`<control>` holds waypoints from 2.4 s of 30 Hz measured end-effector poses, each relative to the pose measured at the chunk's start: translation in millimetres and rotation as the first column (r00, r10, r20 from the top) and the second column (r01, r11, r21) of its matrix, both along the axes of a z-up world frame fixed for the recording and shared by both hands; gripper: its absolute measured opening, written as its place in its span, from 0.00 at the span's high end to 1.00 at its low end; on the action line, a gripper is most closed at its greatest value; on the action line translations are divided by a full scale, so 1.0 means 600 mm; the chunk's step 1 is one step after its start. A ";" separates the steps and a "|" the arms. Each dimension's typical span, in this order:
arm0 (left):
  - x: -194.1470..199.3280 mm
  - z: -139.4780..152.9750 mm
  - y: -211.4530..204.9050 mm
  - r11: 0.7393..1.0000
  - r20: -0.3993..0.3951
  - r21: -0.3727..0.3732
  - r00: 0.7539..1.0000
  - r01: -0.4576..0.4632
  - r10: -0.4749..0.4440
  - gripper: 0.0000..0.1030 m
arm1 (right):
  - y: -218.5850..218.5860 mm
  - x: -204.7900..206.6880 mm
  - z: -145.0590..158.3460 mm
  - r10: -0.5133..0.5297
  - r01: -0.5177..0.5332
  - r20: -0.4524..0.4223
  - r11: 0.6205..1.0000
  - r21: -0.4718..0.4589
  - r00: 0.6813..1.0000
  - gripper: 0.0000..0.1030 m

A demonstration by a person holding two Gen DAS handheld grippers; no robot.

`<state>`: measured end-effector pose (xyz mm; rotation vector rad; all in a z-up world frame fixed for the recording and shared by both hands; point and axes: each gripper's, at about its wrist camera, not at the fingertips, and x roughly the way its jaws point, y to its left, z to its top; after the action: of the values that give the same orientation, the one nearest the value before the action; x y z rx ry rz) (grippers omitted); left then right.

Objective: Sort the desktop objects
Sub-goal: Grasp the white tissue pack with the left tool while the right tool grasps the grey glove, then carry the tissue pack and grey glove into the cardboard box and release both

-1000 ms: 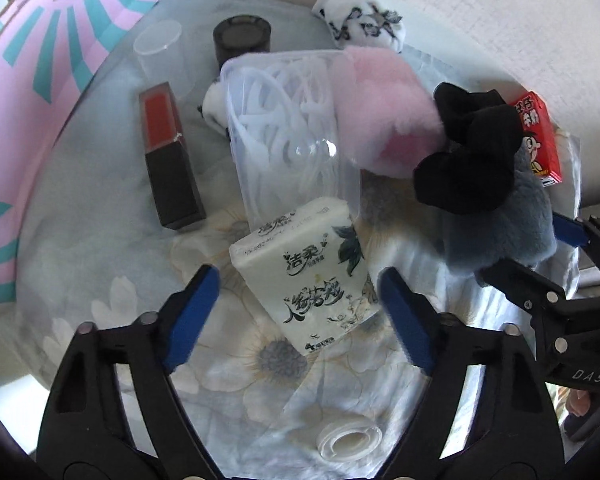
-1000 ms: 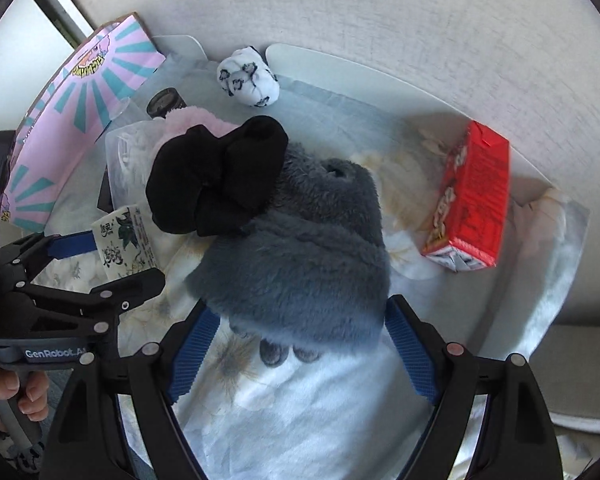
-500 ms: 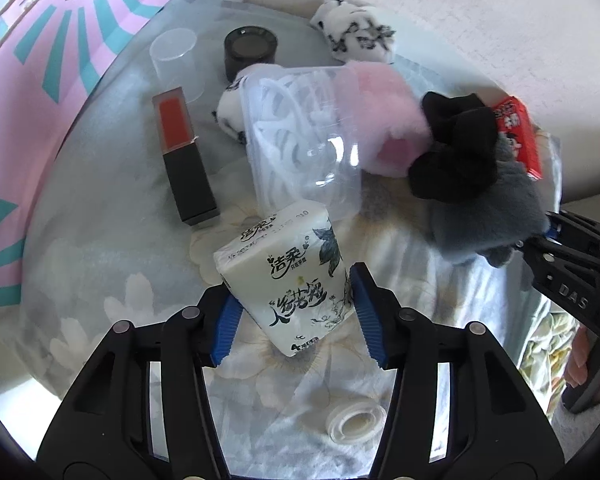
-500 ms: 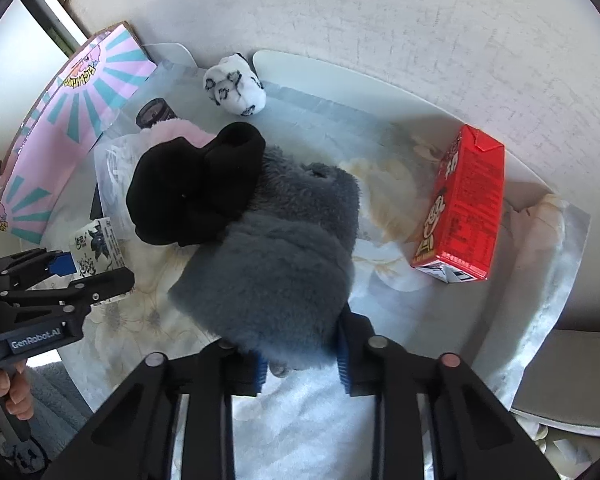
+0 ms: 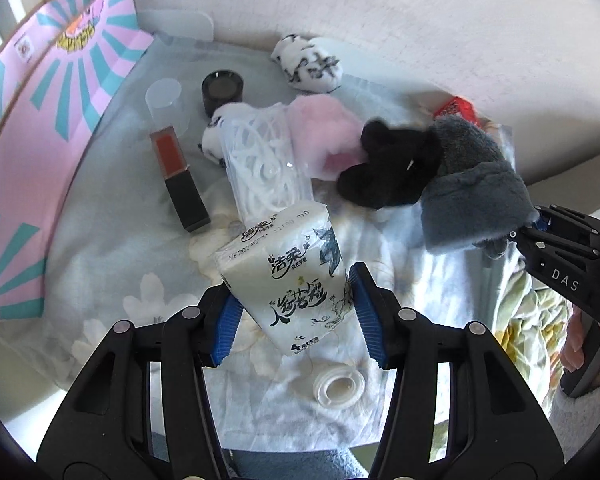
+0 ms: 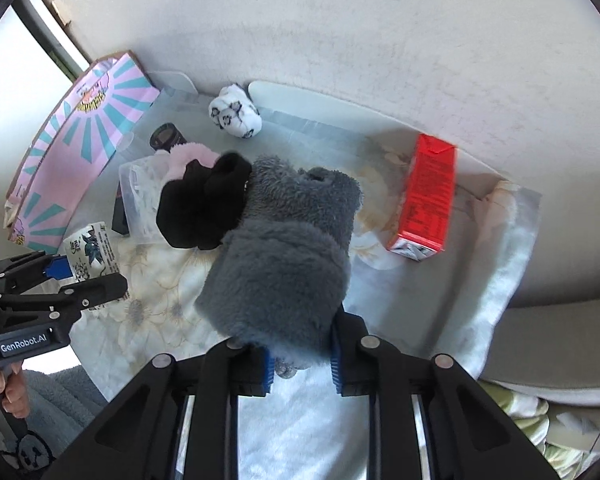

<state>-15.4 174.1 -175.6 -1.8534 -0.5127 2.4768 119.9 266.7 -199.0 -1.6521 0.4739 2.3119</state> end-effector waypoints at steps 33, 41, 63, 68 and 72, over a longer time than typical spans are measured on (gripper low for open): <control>-0.001 0.244 -0.224 0.990 -0.202 -0.101 0.972 0.102 -0.120 0.53 | -0.102 -0.164 0.223 0.040 -0.031 -0.070 0.992 0.126 0.997 0.81; 0.003 0.253 -0.316 0.991 -0.165 -0.114 0.982 0.072 -0.091 0.53 | -0.154 -0.269 0.244 0.131 -0.121 -0.073 0.985 0.125 0.989 0.81; 0.024 0.159 -0.484 0.985 -0.008 -0.161 0.998 0.059 -0.061 0.53 | -0.305 -0.572 0.177 0.385 -0.386 0.036 0.921 0.044 0.922 0.80; 0.025 0.136 -0.498 0.988 0.021 -0.145 0.998 0.056 -0.053 0.53 | -0.332 -0.611 0.142 0.418 -0.421 0.075 0.907 0.021 0.905 0.80; 0.022 0.121 -0.502 0.990 0.041 -0.130 0.998 0.060 -0.055 0.53 | -0.347 -0.641 0.115 0.434 -0.437 0.104 0.899 0.008 0.895 0.80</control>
<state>-2.0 -127.1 -103.1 -1.9339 -0.2993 2.4984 -264.7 58.3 -129.9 -2.0159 0.0401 2.4979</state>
